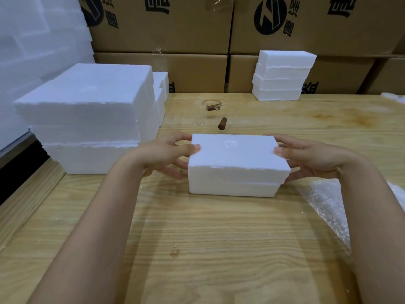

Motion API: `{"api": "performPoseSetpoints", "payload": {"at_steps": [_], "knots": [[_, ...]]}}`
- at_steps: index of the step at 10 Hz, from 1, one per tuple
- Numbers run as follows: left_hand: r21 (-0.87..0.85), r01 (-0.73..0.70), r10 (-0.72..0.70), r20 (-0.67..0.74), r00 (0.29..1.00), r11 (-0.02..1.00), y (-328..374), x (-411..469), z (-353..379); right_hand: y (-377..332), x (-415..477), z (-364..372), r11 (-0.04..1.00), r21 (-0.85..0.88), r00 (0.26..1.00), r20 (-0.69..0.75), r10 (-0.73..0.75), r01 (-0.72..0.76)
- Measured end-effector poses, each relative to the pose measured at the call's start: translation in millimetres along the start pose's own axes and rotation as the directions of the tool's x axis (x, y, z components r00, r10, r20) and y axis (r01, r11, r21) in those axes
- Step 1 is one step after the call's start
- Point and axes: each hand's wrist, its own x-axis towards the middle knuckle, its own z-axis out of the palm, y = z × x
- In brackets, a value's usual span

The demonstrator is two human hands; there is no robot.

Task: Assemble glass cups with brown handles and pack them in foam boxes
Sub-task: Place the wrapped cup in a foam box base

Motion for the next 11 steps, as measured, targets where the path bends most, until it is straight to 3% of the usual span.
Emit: {"api": "performPoseSetpoints", "payload": {"at_steps": [2,3,4,5,6,8,9,11], "knots": [[-0.017,-0.039,0.038,-0.055,0.998,0.999,-15.4,-6.1,11.8,3.3,-8.8,14.1,0.997,-0.01,0.992,-0.096,-0.083,0.082],[-0.085,-0.123,0.11,-0.143,0.984,0.989,-20.2,-11.3,16.4,5.4,-9.3,26.8,0.989,0.065,0.964,-0.243,-0.111,0.131],[-0.092,-0.211,0.2,-0.113,0.973,0.973,-25.5,-20.6,27.7,18.5,-4.7,46.2,0.974,0.024,0.912,-0.357,-0.2,0.223],[-0.025,-0.293,0.288,-0.118,0.95,0.956,-30.5,-24.6,42.1,35.1,1.3,66.7,0.945,0.127,0.877,-0.425,-0.223,0.302],[-0.039,-0.327,0.314,-0.189,0.93,0.944,-29.9,-23.0,49.8,32.9,5.0,80.6,0.903,0.228,0.842,-0.496,-0.214,0.364],[-0.015,-0.337,0.321,-0.266,0.909,0.941,-17.4,-31.5,55.8,15.7,4.4,85.4,0.778,0.493,0.804,-0.595,-0.025,0.389],[0.071,-0.392,0.394,-0.301,0.868,0.917,10.5,-39.1,43.0,-22.7,-4.7,72.8,0.742,0.488,0.789,-0.608,-0.09,0.46],[0.238,-0.478,0.53,-0.476,0.702,0.846,88.3,-60.1,-19.2,-135.7,-18.3,71.3,0.68,0.466,0.799,-0.513,-0.313,0.566]]}}
